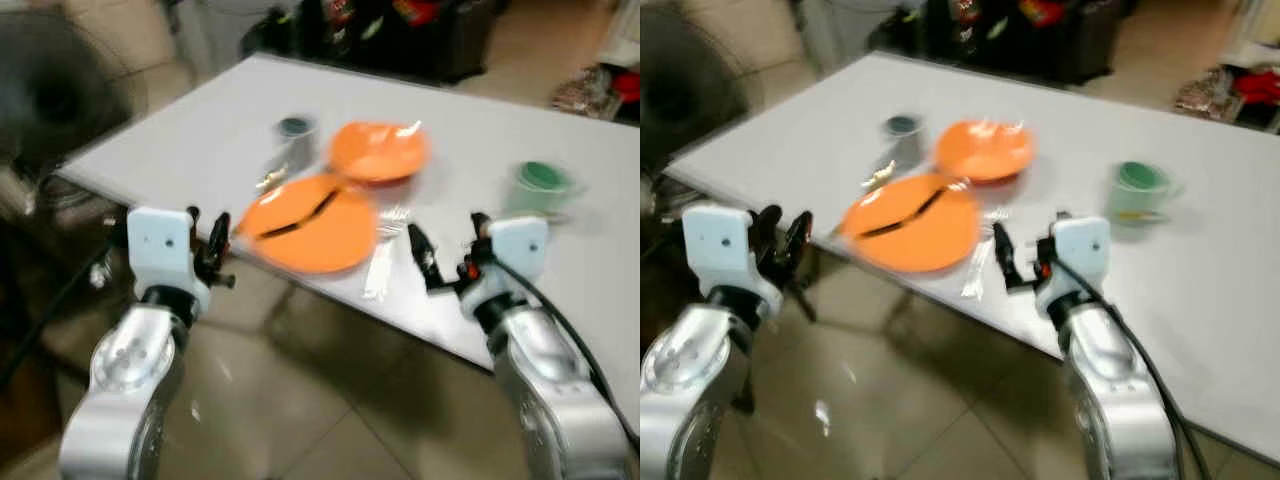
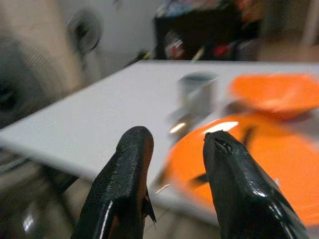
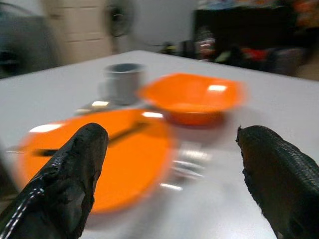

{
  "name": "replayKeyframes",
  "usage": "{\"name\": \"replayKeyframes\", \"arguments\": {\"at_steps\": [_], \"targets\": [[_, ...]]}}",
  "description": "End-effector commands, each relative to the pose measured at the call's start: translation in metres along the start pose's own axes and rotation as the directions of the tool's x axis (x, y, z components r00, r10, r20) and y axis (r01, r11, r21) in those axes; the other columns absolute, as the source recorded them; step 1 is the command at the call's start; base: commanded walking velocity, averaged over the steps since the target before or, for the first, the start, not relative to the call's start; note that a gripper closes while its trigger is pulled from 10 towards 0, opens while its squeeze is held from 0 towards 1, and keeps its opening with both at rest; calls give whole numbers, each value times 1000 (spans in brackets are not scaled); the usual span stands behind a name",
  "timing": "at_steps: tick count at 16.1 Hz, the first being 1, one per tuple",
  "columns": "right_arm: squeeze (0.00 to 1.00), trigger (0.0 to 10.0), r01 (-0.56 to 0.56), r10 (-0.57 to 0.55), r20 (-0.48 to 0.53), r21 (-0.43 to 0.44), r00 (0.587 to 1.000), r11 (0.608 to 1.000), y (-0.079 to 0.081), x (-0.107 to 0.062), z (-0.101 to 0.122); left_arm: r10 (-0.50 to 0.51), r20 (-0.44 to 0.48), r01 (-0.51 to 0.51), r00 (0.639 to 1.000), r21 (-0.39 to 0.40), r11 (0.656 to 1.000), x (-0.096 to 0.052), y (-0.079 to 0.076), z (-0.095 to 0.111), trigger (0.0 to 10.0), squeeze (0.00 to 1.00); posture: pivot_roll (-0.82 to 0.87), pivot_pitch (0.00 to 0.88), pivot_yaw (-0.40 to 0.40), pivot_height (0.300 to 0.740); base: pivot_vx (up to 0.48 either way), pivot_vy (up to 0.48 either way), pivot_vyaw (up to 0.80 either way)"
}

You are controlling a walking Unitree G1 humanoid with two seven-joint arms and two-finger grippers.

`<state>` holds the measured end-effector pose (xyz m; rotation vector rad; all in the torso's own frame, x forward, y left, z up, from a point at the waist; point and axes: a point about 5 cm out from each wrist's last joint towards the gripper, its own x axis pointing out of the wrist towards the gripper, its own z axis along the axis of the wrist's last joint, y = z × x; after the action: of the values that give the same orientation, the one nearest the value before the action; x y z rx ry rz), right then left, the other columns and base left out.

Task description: Setting the table

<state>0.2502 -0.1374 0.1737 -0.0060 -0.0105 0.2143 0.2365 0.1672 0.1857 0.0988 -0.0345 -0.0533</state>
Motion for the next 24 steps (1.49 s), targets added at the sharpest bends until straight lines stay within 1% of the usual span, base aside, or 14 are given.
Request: {"name": "replayKeyframes", "arguments": {"at_steps": [1, 5, 11, 13, 16, 17, 22, 24], "targets": [[1000, 10000, -26, 26, -5, 11, 1000, 1000, 4, 1, 0, 3, 1, -3, 1000, 6, 1000, -1, 1, 2, 10000, 0, -46, 50, 58, 740, 0, 334, 800], [1000, 10000, -54, 54, -14, 14, 998, 998, 8, 6, -2, 22, 2, -22, 1000, 5, 1000, -1, 2, 2, 10000, 0, -33, 41, 45, 740, 0, 322, 800], [1000, 10000, -67, 67, -17, 23, 998, 997, 10, 9, -5, 20, -1, -19, 1000, 9, 1000, -2, 4, 3, 10000, 0, -25, 24, 48, 740, 0, 303, 800], [1000, 10000, -58, 60, -35, 65, 998, 996, 11, 9, -8, 25, 5, -25, 1000, -3, 1000, -2, 2, 5, 10000, 0, -22, 21, 48, 740, 0, 0, 0], [1000, 10000, -87, 91, -66, 68, 994, 994, 14, 11, -12, 23, 7, -23, 1000, 18, 1000, 0, 4, 6, 10000, 0, -15, 23, 50, 740, 0, 0, 0], [1000, 10000, -102, 106, -70, 50, 992, 993, 15, 11, -13, 22, 7, -22, 1000, 19, 1000, -1, 4, 6, 10000, 0, -11, 23, 52, 740, 0, 0, 0], [1000, 10000, -128, 131, -86, 40, 988, 991, 20, 14, -17, 17, 3, -17, 1000, 26, 1000, -3, 7, 8, 10000, 0, 1, 29, 54, 740, 290, 0, 800], [1000, 10000, -142, 142, -86, 13, 986, 990, 21, 16, -17, 15, -1, -15, 1000, 28, 1000, -4, 8, 8, 10000, 0, 3, 34, 54, 740, 326, 0, 800]]}}
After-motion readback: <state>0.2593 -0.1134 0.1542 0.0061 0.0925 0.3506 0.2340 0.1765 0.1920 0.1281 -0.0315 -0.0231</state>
